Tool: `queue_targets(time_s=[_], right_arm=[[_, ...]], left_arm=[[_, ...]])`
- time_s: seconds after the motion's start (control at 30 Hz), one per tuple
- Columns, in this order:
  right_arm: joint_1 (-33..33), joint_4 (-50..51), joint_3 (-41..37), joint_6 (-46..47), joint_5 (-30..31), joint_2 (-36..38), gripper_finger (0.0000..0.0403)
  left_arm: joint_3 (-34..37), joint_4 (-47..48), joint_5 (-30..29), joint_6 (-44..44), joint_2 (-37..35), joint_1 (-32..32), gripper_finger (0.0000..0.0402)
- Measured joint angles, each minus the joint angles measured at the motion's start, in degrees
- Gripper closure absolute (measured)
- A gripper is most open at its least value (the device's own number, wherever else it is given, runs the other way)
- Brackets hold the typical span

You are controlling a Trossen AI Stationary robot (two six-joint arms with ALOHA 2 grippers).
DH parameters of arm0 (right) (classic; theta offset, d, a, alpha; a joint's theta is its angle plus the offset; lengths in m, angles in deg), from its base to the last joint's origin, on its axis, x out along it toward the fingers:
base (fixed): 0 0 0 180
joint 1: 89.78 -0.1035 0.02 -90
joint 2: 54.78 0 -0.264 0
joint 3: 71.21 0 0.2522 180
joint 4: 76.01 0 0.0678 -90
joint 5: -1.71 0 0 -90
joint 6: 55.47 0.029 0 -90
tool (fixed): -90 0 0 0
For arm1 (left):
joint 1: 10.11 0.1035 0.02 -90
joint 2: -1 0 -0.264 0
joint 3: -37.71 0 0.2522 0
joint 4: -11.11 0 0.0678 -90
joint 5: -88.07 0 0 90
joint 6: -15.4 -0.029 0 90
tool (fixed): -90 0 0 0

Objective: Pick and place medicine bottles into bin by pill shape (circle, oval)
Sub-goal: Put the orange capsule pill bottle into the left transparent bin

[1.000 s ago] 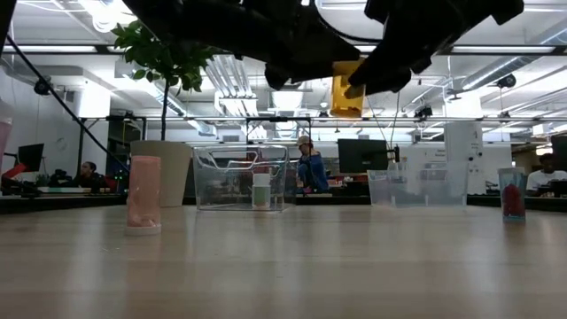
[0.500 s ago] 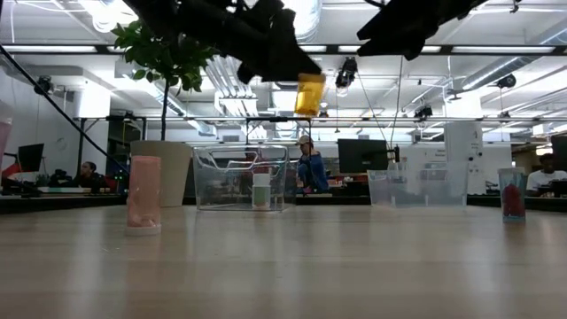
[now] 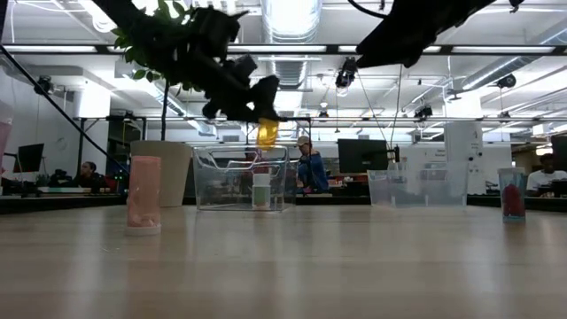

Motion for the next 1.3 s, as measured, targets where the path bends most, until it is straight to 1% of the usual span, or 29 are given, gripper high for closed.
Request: queue_targets(time_s=[0.1, 0.3, 0.7, 0.93, 1.07, 1.3], right_arm=[[0.0, -0.2, -0.02, -0.5, 0.01, -1.16, 0.0158], [0.0, -0.35, -0.02, -0.8, 0.01, -2.7, 0.0158], [0.0, -0.35, -0.04, -0.77, 0.01, -2.63, 0.0158], [0.0, -0.36, -0.04, -0.86, 0.01, -2.67, 0.0158], [0.0, -0.36, -0.04, -0.94, 0.01, -2.67, 0.0158], [0.0, -0.35, -0.04, -0.94, 0.01, -2.67, 0.0158]], left_arm=[[2.69, -3.42, 0.06, 1.39, 0.78, 0.73, 0.022], [4.55, -10.01, 0.19, 1.53, 2.79, 0.82, 0.022], [3.81, -13.88, -1.25, 1.4, 9.13, 1.69, 0.022], [3.96, -18.07, -1.93, 1.42, 12.7, 2.56, 0.0219], [4.02, -19.81, -1.93, 1.41, 14.4, 2.81, 0.021], [4.07, -20.26, -1.91, 1.4, 15.89, 2.96, 0.0208]])
